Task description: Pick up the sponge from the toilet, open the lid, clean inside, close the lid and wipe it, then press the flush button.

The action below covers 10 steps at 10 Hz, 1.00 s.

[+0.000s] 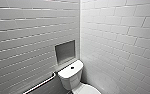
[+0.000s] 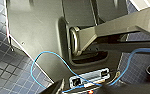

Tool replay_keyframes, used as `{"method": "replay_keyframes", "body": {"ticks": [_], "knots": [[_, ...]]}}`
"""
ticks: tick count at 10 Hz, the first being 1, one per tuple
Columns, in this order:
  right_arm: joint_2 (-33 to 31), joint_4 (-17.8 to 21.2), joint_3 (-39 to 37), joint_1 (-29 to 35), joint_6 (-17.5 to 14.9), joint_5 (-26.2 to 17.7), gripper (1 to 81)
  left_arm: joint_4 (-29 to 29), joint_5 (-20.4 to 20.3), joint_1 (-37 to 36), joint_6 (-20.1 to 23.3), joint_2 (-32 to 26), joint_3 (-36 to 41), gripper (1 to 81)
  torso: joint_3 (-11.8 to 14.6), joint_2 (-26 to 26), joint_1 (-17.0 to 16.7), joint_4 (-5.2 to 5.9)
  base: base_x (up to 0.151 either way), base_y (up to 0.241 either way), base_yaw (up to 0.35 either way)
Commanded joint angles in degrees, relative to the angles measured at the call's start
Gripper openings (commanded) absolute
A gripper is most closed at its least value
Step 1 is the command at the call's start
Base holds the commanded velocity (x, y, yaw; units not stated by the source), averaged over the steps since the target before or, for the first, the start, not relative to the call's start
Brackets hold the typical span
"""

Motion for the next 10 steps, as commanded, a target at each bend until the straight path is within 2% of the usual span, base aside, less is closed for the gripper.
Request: {"method": "replay_keyframes", "body": {"ticks": [1, 2, 3, 5, 6, 7, 8, 9, 10], "knots": [[0.0, -0.6, 0.0, 1.5, 0.6, -7.8, 1.0, -0.3, 3.6, -2.4, 0.4, -0.2, -0.1, 81.1, -0.1, -0.1, 0.0, 0.00, 0.000, 0.000, 0.000], [0.5, 0.0, 0.5, 1.1, 0.7, -11.8, 1.0, -0.5, 3.7, -2.3, 0.4, 0.1, -0.9, 81.1, 0.1, 0.1, -0.1, 0.00, 0.000, 0.000, 0.000], [0.5, 0.0, 1.8, -0.2, 0.6, -14.0, 1.0, -0.5, 3.8, -2.4, 0.3, 0.7, -2.0, 81.1, 0.0, 0.1, -0.1, 0.00, 0.000, 0.000, 0.000], [1.1, 0.8, 4.6, -0.5, 0.0, -16.0, 1.0, -0.5, 3.8, -2.4, 0.3, 1.7, -4.2, 81.1, 0.0, 0.1, -0.1, 0.00, 0.000, 0.000, 0.000], [2.2, 3.5, 5.2, -0.1, -3.8, -21.8, 1.0, -0.6, 3.7, -2.4, 0.3, 2.2, -4.8, 81.1, 0.0, 0.1, -0.2, 0.00, 0.000, 0.000, 0.000], [3.1, 11.0, 5.2, 0.8, -13.4, -23.5, 1.0, -0.6, 3.7, -2.4, 0.3, 2.3, -4.9, 81.1, 0.0, 0.1, -0.2, 0.00, 0.000, 0.000, 0.000], [3.2, 21.2, 5.4, 1.6, -25.2, -23.5, 1.0, -0.5, 3.8, -2.4, 0.3, 2.2, -4.9, 81.1, 0.0, 0.1, -0.2, 0.00, 0.000, 0.000, 0.000], [3.0, 36.9, 5.4, 2.3, -42.5, -23.2, 1.0, -0.5, 3.7, -2.4, 0.3, 2.0, -5.2, 81.1, 0.0, 0.1, -0.2, 0.00, 0.000, 0.000, 0.000], [2.7, 49.8, 5.4, 2.9, -56.7, -22.9, 1.0, -0.6, 3.6, -2.4, 0.2, 1.9, -6.1, 81.1, 0.0, 0.1, -0.2, 0.00, 0.000, 0.000, 0.000]]}}
